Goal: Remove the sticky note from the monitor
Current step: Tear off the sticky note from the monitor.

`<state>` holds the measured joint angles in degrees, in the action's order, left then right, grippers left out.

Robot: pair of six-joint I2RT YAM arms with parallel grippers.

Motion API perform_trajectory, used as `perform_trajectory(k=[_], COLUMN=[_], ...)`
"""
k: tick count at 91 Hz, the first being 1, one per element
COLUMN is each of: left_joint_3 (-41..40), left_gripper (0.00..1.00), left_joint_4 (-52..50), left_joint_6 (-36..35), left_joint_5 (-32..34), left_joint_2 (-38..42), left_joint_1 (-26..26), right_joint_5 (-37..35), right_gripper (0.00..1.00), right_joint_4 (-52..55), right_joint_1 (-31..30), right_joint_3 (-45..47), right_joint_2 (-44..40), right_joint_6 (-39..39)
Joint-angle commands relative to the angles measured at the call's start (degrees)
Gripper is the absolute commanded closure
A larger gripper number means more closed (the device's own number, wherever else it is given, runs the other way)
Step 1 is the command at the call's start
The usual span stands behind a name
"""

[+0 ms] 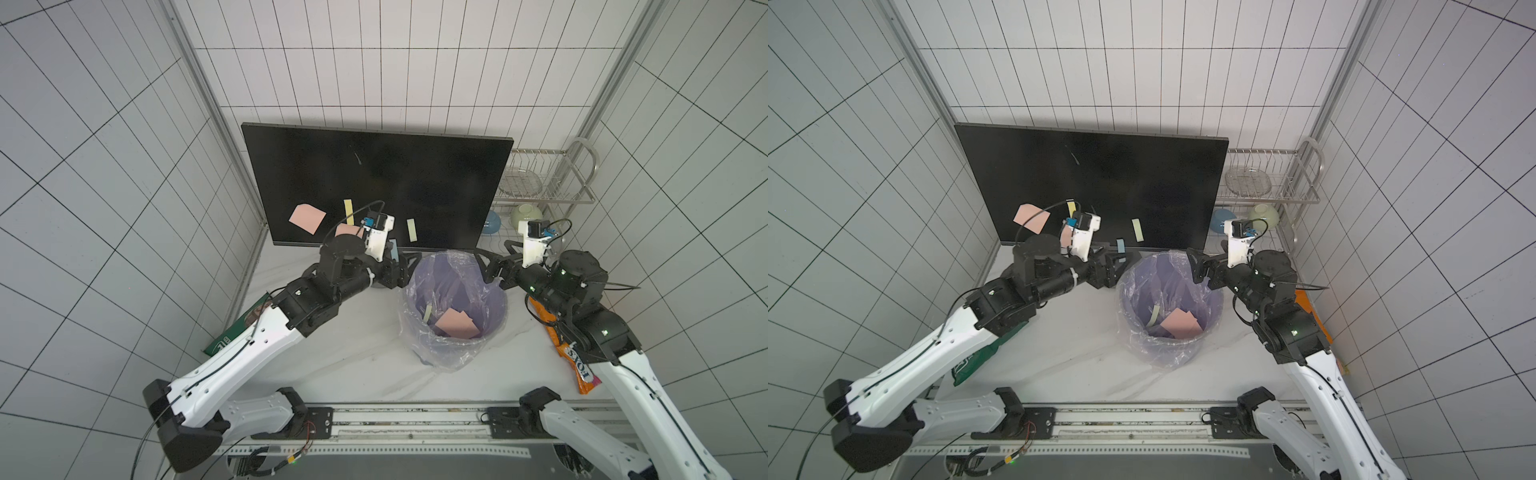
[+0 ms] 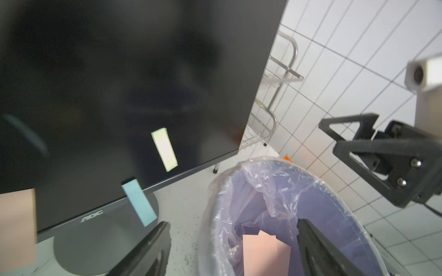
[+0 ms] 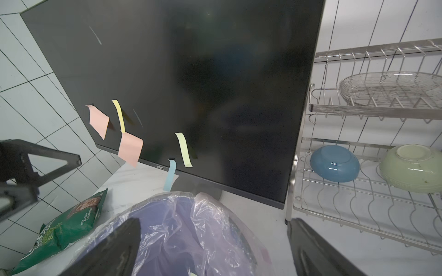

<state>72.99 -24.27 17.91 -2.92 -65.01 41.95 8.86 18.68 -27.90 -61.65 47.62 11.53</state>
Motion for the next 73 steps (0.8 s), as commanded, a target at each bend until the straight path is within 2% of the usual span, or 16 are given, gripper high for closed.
perform_trajectory(k=[1, 16, 28, 41, 73], left_joint_3=[-3.16, -10.61, -17.87, -20.38, -19.59], left_gripper=[0.13, 0.12, 0.11, 0.11, 0.12], left_joint_4=[1.34, 10.73, 22.89, 30.28, 38.62], left_joint_6=[4.44, 15.21, 25.12, 28.44, 32.05], left_joint_5=[-9.12, -19.21, -24.05, -24.57, -23.37], left_joint_2=[2.26, 3.76, 2.8, 0.0, -7.63], left_joint_1=[-6.89, -20.25, -27.69, -30.02, -31.1], right_joint_5=[2.29, 4.41, 5.02, 4.95, 4.87], right_gripper=[0.01, 0.01, 0.01, 0.01, 0.01], right_joint_4=[-3.27, -5.42, -6.32, -6.85, -7.23], right_joint_1=[-0.56, -0.62, -0.73, -0.75, -0.84], right_joint_3=[0.15, 0.81, 1.31, 1.68, 2.46], right_joint_2=[0.55, 2.05, 2.65, 2.77, 2.54], right_joint_6=[1.95, 3.7, 4.28, 4.46, 4.52])
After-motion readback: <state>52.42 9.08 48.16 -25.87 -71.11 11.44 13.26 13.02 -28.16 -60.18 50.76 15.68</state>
